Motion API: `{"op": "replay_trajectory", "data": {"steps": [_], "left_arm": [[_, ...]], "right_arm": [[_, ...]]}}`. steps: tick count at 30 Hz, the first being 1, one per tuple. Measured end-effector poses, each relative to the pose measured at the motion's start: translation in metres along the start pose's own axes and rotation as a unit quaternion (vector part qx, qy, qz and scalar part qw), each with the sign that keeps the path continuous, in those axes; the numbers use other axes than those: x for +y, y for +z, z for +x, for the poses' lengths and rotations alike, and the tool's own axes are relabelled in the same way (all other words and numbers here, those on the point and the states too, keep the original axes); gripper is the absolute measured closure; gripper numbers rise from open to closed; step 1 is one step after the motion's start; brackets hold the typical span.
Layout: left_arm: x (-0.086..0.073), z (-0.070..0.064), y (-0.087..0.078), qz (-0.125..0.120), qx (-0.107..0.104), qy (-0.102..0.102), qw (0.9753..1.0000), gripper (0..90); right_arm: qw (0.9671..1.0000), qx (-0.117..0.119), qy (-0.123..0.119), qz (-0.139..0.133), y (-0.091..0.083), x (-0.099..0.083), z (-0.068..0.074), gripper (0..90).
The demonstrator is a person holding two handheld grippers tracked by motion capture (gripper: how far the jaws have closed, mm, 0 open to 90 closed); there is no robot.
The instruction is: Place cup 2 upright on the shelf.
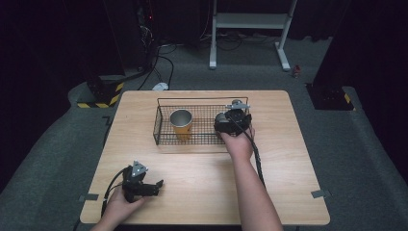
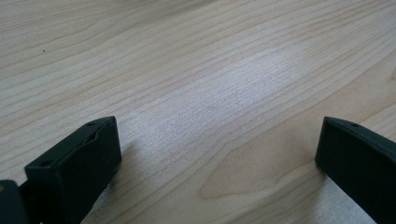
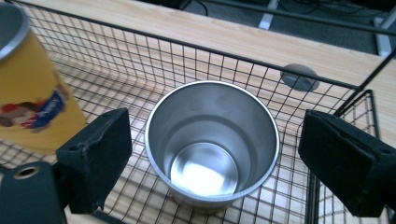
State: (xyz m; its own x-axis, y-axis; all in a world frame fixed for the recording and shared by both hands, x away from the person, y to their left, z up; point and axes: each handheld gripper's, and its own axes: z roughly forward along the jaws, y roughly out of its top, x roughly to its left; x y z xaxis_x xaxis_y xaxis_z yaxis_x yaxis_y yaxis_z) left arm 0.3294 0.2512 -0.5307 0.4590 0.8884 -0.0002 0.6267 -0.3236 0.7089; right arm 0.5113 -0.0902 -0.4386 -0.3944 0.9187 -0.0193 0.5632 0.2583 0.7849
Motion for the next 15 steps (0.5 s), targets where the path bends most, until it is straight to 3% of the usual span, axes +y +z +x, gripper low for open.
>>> {"op": "replay_trajectory", "data": {"steps": [8,15], "left_arm": [[0.000,0.000,0.000,-0.001,0.000,-0.001,1.0000,0.5],[0.000,0.000,0.000,-0.001,0.000,0.000,1.0000,0.5]], "right_arm": [[0.9996,0.013,0.006,-0.023,-0.026,-0.016,-0.002,10.0],[0.9995,0.010,-0.006,-0.028,-0.044,-0.032,-0.006,10.0]]}}
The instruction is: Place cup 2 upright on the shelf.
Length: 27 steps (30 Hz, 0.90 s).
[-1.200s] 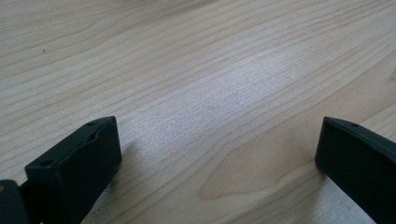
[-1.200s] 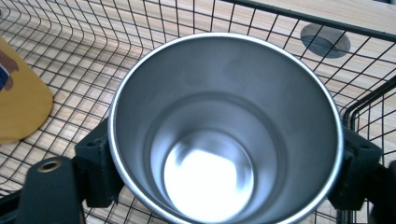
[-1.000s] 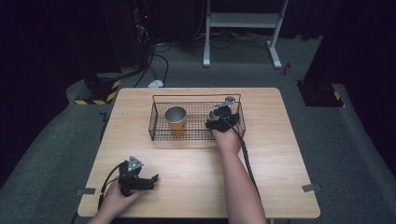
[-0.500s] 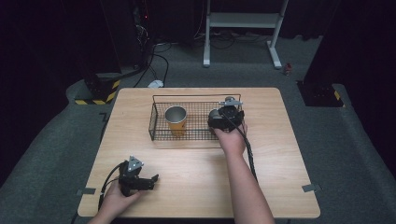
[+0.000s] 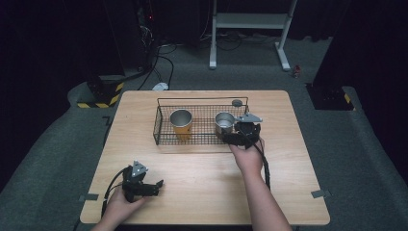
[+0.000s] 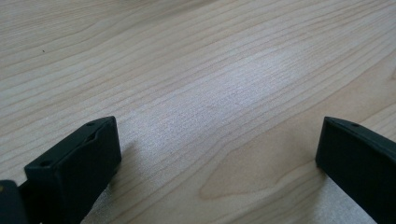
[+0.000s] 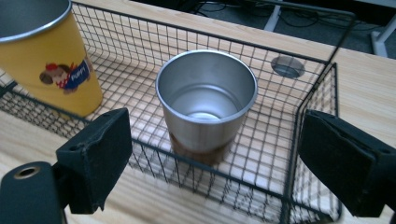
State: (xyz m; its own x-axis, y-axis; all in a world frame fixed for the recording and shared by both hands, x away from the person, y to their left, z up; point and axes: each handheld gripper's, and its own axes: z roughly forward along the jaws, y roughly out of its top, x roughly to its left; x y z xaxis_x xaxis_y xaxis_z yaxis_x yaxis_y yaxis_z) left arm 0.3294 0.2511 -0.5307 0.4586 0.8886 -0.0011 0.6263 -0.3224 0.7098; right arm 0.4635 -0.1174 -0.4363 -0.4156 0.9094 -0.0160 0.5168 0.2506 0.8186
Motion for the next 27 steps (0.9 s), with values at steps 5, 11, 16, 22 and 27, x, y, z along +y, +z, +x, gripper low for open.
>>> {"op": "replay_trajectory", "data": {"steps": [5,11,16,22,27], "left_arm": [[0.000,0.000,0.000,0.000,0.000,0.000,1.0000,0.4],[0.000,0.000,0.000,0.000,0.000,0.000,1.0000,0.5],[0.000,0.000,0.000,0.000,0.000,0.000,1.0000,0.5],[0.000,0.000,0.000,0.000,0.000,0.000,1.0000,0.4],[0.000,0.000,0.000,0.000,0.000,0.000,1.0000,0.5]], "right_arm": [[1.0000,-0.002,-0.005,-0.001,-0.013,-0.013,-0.002,10.0],[0.9999,-0.004,-0.013,0.002,-0.023,-0.031,-0.002,10.1],[0.9998,-0.005,-0.019,0.010,-0.029,-0.046,-0.002,10.1],[0.9995,-0.006,-0.022,0.020,-0.035,-0.067,-0.001,10.0],[0.9993,-0.005,-0.021,0.031,-0.040,-0.086,-0.002,10.1]]}}
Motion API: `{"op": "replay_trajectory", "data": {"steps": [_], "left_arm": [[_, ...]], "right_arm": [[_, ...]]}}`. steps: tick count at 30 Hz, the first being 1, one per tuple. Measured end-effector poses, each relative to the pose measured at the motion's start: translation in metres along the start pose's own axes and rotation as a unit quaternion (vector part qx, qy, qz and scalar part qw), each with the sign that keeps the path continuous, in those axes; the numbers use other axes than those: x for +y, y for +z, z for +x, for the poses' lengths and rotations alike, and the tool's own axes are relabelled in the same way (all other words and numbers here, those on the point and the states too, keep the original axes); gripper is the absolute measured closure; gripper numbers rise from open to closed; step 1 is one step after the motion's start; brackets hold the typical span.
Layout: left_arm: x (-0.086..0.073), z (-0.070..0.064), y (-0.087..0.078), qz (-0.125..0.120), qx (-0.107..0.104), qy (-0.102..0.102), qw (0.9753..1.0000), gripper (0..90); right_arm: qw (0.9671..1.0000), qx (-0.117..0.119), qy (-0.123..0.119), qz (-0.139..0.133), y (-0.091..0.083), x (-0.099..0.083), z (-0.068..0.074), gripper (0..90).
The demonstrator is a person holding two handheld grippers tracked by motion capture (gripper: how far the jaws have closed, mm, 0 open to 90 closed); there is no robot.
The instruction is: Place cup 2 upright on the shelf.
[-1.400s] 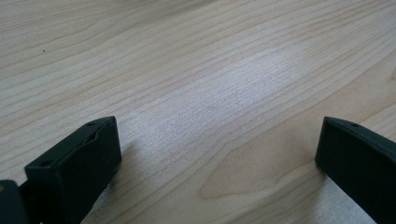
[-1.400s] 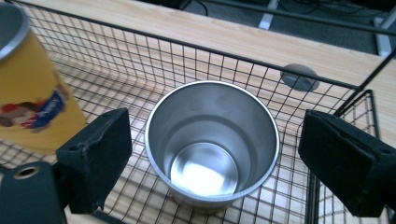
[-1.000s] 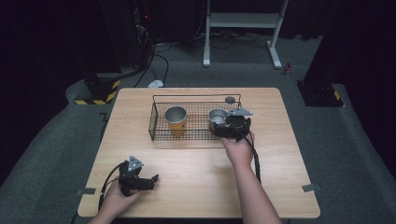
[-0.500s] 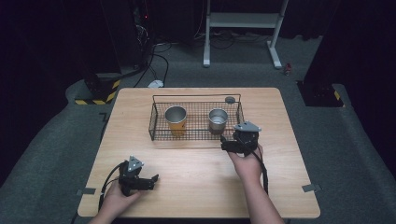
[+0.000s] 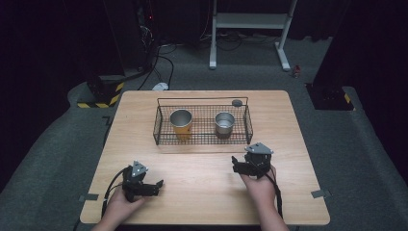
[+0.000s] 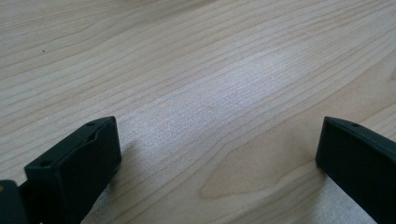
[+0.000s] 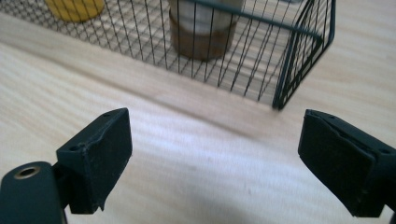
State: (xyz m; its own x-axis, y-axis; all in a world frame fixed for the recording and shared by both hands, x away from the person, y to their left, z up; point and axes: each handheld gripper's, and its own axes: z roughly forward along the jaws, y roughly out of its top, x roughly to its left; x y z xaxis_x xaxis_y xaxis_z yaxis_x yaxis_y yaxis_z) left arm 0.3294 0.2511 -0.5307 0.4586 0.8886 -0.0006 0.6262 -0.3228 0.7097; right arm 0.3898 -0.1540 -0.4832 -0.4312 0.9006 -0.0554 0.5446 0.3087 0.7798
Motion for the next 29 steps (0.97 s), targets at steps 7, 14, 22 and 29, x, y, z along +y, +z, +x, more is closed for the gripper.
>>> {"op": "replay_trajectory", "data": {"steps": [7,14,22,29], "left_arm": [[0.000,0.000,0.000,0.000,0.000,0.000,1.0000,0.5],[0.000,0.000,0.000,0.000,0.000,0.000,1.0000,0.5],[0.000,0.000,0.000,0.000,0.001,0.000,1.0000,0.4],[0.000,0.000,0.000,0.000,0.002,0.000,1.0000,0.3]], "right_arm": [[0.9999,-0.001,-0.002,0.016,-0.008,-0.025,-0.001,10.1],[0.9987,-0.004,0.005,0.050,-0.011,-0.053,-0.004,10.1],[0.9979,0.003,0.023,0.061,-0.013,-0.065,-0.010,10.2],[0.9979,-0.003,0.026,0.060,-0.012,-0.064,-0.009,10.2]]}}
